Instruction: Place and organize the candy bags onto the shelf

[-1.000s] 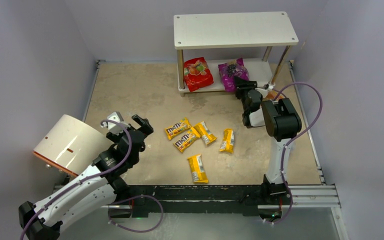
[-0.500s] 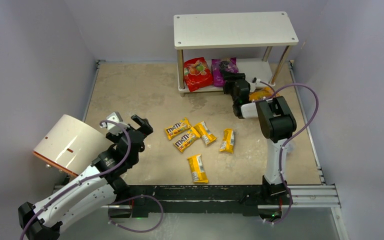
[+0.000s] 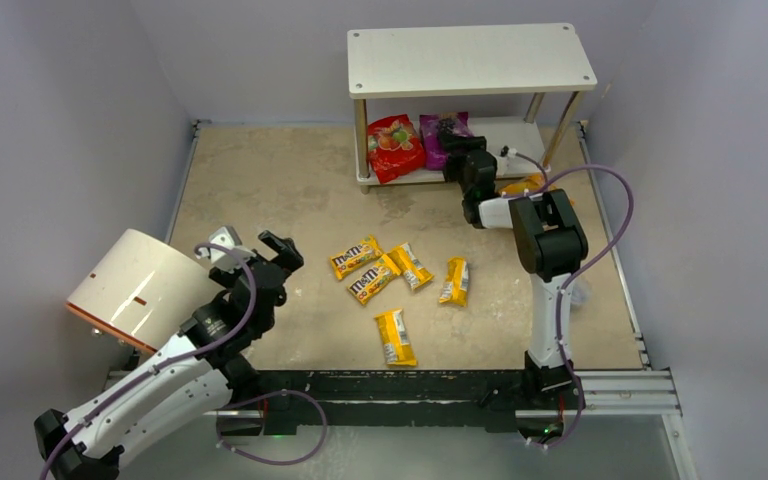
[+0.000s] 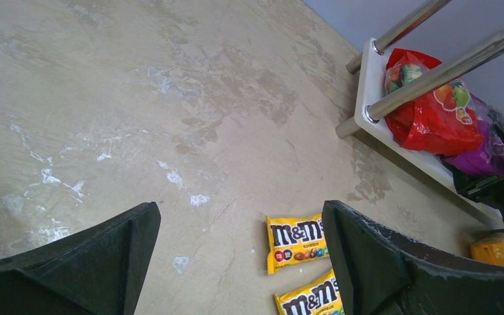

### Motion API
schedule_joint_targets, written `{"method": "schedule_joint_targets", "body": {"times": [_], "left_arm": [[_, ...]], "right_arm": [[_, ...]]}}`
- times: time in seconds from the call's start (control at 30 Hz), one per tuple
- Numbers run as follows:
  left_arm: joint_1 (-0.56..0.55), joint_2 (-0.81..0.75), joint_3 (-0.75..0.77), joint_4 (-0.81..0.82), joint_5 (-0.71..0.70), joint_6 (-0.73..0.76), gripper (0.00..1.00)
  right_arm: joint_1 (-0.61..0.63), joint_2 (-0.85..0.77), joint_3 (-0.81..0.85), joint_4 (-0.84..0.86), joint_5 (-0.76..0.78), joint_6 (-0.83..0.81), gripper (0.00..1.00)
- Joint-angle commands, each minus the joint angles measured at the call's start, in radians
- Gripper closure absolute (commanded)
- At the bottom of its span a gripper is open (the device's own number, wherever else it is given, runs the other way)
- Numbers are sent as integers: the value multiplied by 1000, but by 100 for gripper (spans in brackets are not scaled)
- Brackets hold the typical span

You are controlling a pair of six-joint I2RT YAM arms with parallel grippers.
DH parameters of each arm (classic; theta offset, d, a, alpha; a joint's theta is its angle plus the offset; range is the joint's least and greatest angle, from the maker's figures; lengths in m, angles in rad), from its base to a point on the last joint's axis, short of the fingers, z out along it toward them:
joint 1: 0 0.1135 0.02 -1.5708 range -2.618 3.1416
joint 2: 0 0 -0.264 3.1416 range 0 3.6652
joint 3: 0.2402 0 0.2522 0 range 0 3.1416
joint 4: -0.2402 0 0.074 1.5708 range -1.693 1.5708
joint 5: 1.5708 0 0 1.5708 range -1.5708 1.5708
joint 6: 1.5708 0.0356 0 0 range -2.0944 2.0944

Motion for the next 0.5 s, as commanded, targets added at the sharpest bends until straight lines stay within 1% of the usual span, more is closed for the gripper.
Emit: {"method": "schedule_joint_targets", "body": {"times": [0.0,0.07,0.2,0.27,0.37,0.47], "left_arm": [[1,-9,13,1,-9,-15,0],[1,-10,16,0,-6,-14,0],[1,-18,12,-1,4,-14,0],[1,-22,12,-4,11,-15,0],[1,-32,12,-8,24,-14,0],[1,-43,12,-12,30,-16,0]], "right_arm": [[8,-38,20,-58,12,-59,29],[8,-60,1,-81,6,-68,24],[7,-120,-50,-130,-18,-96,6],[7,-149,-63,-155,-38,-127,1],[7,-194,-81,-183,-68,-190,1],[7,-243,-97,-271,-88,-236,1]]}}
